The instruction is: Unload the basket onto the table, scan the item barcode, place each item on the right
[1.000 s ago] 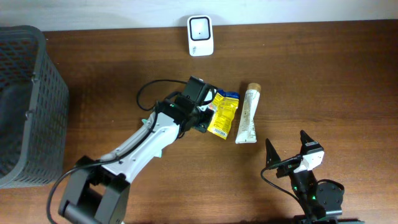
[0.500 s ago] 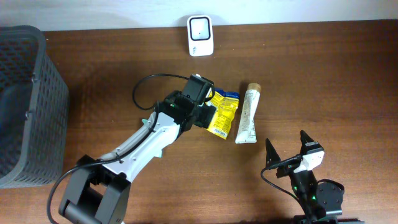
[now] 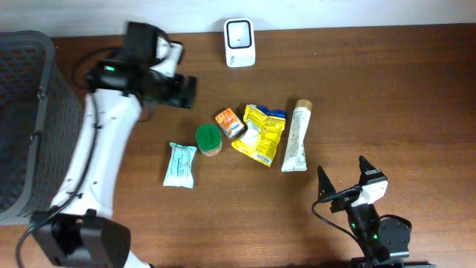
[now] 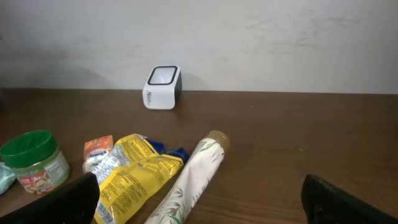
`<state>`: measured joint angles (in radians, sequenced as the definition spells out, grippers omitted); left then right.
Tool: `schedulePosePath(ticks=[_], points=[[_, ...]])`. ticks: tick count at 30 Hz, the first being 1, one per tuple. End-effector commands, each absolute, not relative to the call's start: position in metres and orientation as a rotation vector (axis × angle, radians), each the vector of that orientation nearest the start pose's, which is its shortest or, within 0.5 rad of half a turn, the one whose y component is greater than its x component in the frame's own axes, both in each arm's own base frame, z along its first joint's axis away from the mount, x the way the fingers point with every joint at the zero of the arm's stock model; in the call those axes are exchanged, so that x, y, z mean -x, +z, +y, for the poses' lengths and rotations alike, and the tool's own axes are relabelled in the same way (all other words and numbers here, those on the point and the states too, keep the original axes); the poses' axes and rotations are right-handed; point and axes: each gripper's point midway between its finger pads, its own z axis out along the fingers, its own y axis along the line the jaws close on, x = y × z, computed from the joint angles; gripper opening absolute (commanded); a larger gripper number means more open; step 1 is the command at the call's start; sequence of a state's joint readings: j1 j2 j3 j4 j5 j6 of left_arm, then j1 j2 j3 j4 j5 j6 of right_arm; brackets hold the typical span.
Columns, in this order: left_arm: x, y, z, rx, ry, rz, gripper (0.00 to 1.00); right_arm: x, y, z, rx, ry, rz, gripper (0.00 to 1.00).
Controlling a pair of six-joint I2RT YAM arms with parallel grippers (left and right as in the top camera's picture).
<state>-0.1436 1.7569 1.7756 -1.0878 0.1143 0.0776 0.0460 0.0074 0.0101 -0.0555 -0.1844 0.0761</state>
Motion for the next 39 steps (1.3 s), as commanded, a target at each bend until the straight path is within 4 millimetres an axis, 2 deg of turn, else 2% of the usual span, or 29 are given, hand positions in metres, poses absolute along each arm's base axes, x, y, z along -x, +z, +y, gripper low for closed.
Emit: schedulePosePath(ticks=[1,5,8,12,19,23,26,31,39], points=[[-0.434,0.250,-0.025,-0.283,-0.118,2.563,0.99,-0.241,0.160,0.045,0.121,0.259,1.632,0.98],[-0.433,0.248,0.035,-0.169,-0.051,2.576,0.99,-0.241,0.160,0.045,0.121,0.259,1.632,0.98],[-0.431,0.246,0.069,-0.081,-0.017,2.577,0.99,-0.241,0.160,0.045,0.121,0.259,1.632,0.98],[-0.428,0.242,0.096,0.000,0.003,2.586,0.99,-0.241,0.160,0.045,0.121,0.259,1.632,0.98],[-0.423,0.222,0.127,0.097,0.017,2.638,0.99,-0.241,0.160,0.045,0.121,0.259,1.632,0.98],[-0.416,0.220,0.145,0.155,0.026,2.644,0.99,-0.241,0.160,0.045,0.121,0.259,1.632,0.98],[-0.415,0.221,0.148,0.170,-0.001,2.636,0.99,-0.241,0.160,0.045,0.121,0.259,1.632,0.98],[-0.421,0.224,0.128,0.126,-0.137,2.604,0.99,-0.241,0.160,0.045,0.121,0.259,1.632,0.98],[-0.422,0.223,0.117,0.096,-0.157,2.615,0.99,-0.241,0.160,0.045,0.121,0.259,1.632,0.98]])
